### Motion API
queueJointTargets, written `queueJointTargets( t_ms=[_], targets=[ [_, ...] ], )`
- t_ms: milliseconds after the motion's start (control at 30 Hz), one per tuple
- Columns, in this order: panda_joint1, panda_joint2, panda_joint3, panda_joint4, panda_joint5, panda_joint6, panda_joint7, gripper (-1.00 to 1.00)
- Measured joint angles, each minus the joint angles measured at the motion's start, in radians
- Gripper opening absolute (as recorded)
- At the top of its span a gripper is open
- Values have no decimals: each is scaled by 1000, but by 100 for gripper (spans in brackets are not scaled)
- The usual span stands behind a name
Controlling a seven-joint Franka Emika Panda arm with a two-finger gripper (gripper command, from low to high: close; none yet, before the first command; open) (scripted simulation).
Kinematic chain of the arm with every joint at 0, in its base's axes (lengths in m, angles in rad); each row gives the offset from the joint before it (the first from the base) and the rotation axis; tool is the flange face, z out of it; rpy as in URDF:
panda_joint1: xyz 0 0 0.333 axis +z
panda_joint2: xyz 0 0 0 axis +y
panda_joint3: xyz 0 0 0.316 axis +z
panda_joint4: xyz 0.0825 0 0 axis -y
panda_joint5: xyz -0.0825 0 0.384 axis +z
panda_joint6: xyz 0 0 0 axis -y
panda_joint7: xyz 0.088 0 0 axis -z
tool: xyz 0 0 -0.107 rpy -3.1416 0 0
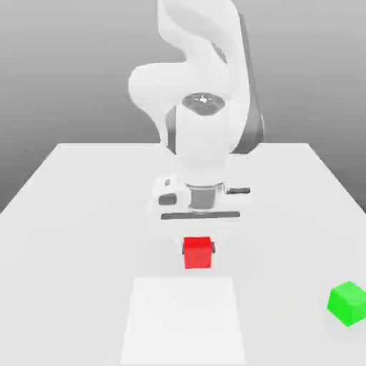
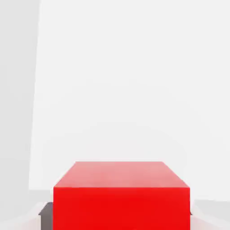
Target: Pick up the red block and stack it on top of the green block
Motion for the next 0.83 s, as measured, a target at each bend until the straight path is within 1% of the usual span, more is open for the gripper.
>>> queueJointTargets(
  t_ms=[133,267,400,533,600,700,733,833],
  targets=[
    [94,50,50,112,68,-64,-72,-100],
    [205,119,104,244,76,-128,-112,-100],
    [283,191,143,375,35,-187,-120,-100],
    [352,265,175,505,-37,-243,-106,-100],
    [371,318,177,542,-74,-228,-89,-100],
    [394,420,154,557,-122,-143,-58,-100],
    [401,446,146,559,-133,-119,-50,100],
    [401,446,146,559,-133,-119,-50,100]
  ],
)
